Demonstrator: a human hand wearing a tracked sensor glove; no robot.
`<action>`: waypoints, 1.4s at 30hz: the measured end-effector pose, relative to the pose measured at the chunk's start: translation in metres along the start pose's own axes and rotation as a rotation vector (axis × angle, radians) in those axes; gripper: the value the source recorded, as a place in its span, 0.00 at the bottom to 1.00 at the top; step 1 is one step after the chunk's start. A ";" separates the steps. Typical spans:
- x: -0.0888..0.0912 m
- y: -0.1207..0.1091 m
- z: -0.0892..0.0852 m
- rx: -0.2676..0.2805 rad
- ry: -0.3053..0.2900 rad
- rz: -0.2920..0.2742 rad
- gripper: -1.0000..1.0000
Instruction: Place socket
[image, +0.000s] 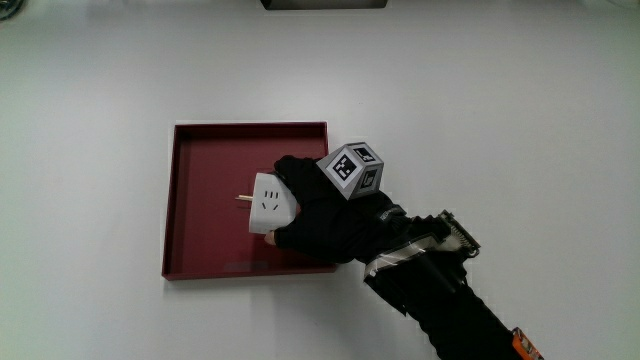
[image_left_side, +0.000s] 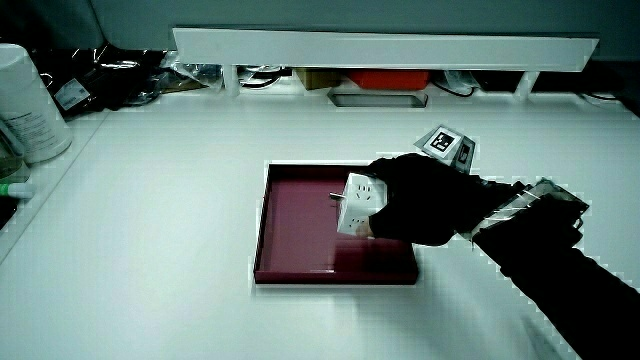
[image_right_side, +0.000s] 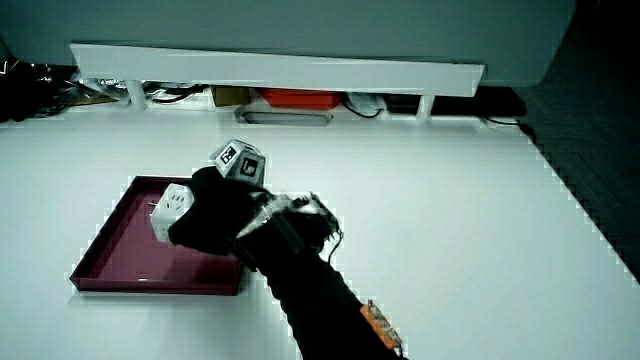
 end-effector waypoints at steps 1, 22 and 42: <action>0.000 0.001 -0.003 -0.010 0.012 -0.003 0.50; 0.030 0.019 -0.040 -0.079 0.011 -0.133 0.50; 0.032 0.011 -0.040 -0.104 0.057 -0.093 0.25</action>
